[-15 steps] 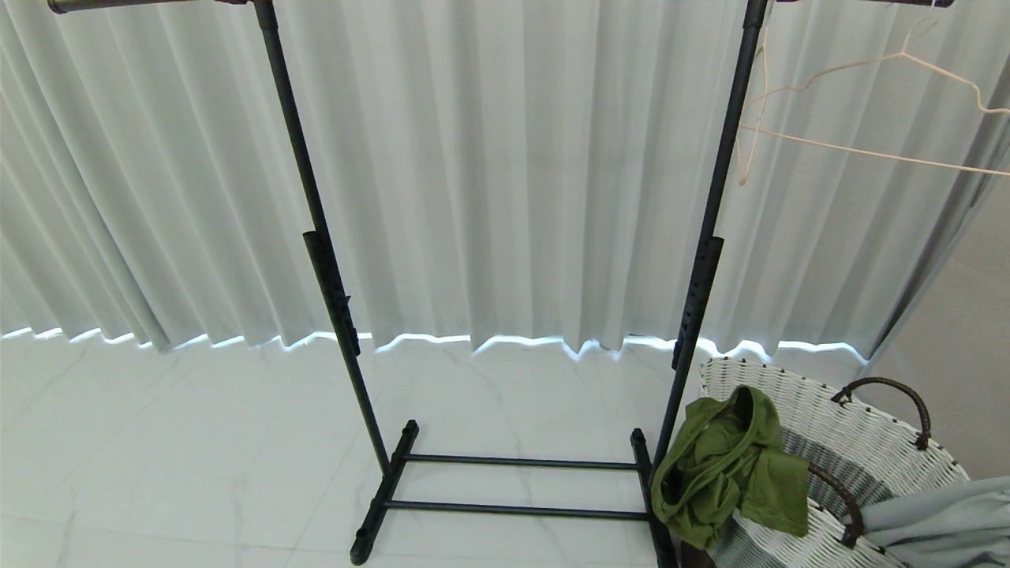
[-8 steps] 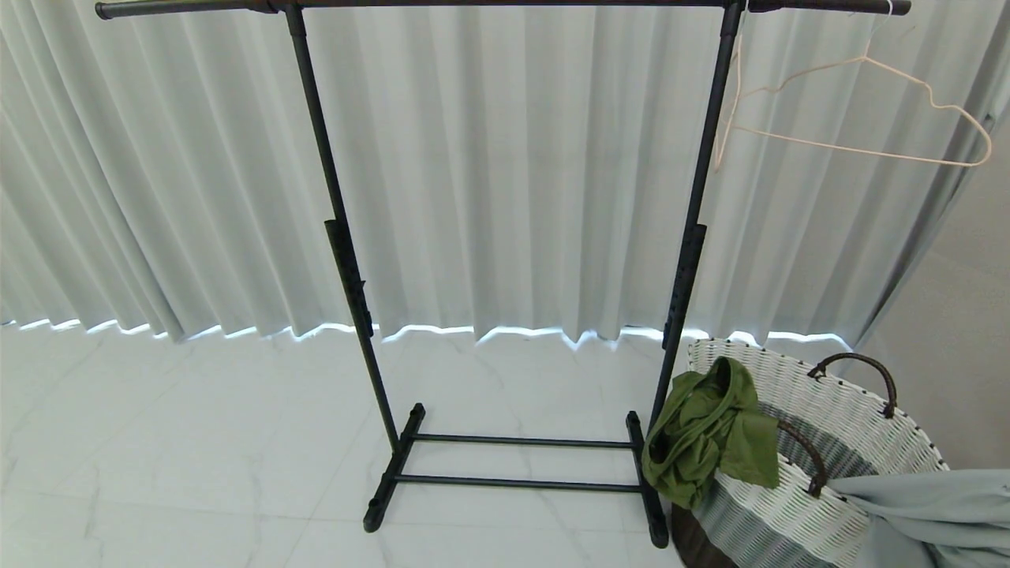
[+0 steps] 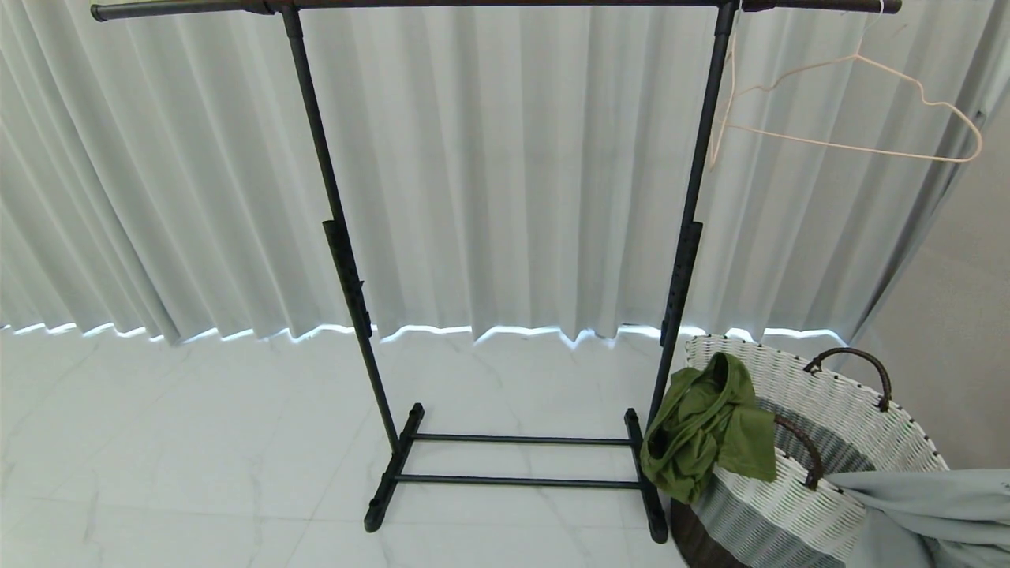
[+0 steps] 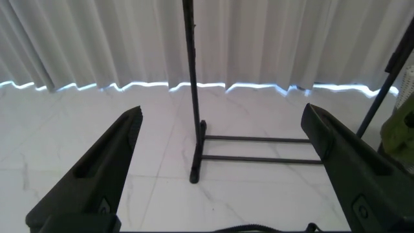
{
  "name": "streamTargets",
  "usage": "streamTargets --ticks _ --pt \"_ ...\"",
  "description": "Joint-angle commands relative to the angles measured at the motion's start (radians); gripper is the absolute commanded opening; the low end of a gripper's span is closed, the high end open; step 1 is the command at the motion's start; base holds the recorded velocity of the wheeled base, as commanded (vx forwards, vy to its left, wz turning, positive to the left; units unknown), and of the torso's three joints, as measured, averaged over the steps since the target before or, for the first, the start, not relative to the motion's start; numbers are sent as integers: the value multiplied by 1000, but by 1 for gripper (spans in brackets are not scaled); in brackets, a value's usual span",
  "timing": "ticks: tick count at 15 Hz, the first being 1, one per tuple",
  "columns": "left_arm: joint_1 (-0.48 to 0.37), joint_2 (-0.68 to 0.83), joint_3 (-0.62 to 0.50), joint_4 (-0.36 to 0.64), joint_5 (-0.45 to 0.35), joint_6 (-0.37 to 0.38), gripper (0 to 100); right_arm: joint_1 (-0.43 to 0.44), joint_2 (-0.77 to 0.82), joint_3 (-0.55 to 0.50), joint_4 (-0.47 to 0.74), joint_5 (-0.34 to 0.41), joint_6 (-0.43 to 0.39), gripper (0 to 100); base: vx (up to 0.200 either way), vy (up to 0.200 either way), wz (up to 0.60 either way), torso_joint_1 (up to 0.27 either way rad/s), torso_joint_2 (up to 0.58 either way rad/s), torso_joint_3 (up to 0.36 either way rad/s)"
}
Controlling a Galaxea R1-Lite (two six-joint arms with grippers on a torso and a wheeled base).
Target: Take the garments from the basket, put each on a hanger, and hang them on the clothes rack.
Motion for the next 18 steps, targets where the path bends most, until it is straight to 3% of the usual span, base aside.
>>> streamTargets --ticks 1,4,15,18 --pt "0 2 0 0 0 1 100 0 4 0 -1 0 0 0 0 200 0 2 7 7" --pt "0 2 0 0 0 0 100 0 4 -1 -1 1 0 0 0 200 0 4 1 4" --pt "0 0 0 0 -1 0 100 0 -44 7 -1 49 1 0 0 0 0 0 0 0" --pt "0 2 0 0 -1 -37 100 2 -53 10 10 50 1 0 0 0 0 0 0 0"
